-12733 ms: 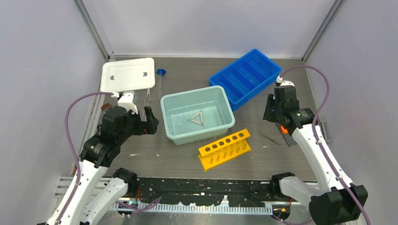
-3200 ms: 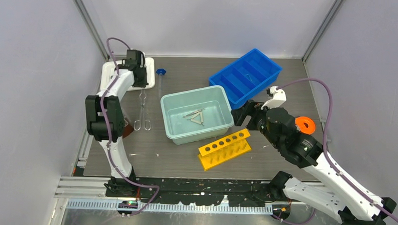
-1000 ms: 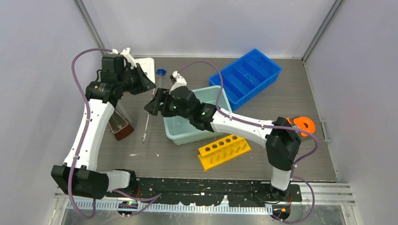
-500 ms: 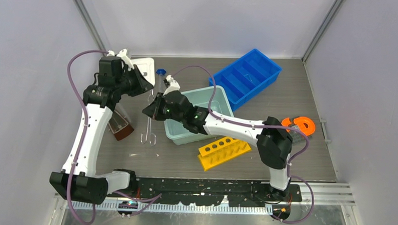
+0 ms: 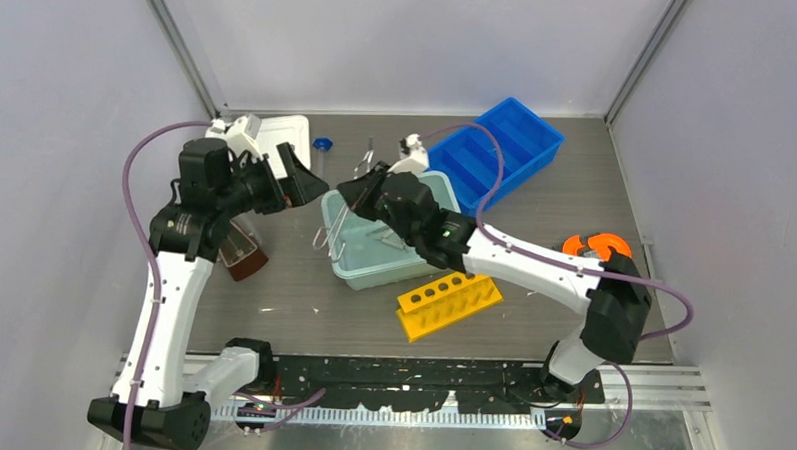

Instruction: Organize the chemistry lab equipment

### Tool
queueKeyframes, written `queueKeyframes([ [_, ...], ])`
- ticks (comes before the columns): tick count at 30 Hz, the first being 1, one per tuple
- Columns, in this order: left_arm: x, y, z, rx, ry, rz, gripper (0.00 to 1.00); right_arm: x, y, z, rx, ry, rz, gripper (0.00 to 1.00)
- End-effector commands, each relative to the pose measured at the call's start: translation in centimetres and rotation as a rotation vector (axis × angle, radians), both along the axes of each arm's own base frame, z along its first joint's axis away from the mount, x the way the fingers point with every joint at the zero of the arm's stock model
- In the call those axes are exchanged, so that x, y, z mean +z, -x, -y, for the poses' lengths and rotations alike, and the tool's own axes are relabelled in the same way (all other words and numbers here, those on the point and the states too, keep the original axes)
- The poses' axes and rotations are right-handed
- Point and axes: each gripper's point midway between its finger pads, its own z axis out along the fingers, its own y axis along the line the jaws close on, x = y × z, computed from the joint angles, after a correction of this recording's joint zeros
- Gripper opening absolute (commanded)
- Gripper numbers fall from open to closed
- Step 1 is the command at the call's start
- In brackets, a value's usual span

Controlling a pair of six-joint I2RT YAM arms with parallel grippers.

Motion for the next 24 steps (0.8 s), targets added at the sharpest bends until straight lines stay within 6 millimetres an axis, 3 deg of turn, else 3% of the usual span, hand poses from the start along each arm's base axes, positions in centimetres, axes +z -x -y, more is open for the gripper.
queueKeyframes([
  [1,-2.5,0.5,0.1,-0.029,-0.018,-0.009,0.99,3.1,-2.8,6.3,-0.293,-0.088,0.03,0.01],
  [5,-5.4,1.3,-0.2,-0.049,-0.067,-0.05,1.0,2.1,-3.8,9.3,-0.434,-0.072,0.023,0.01],
  [9,-7.0,2.0,-1.3,-0.043,-0.149,-0.045,1.0,0.6,-4.5,10.7,-0.521,-0.07,0.003,0.01],
  [19,-9.2,2.8,-3.5,0.058,-0.243,0.049,1.0,-4.2,-6.5,10.8,-0.645,-0.076,-0.055,0.03],
  [24,-9.4,3.2,-3.8,0.065,-0.252,0.054,1.0,-6.7,-6.8,10.7,-0.673,-0.062,-0.092,0.06],
])
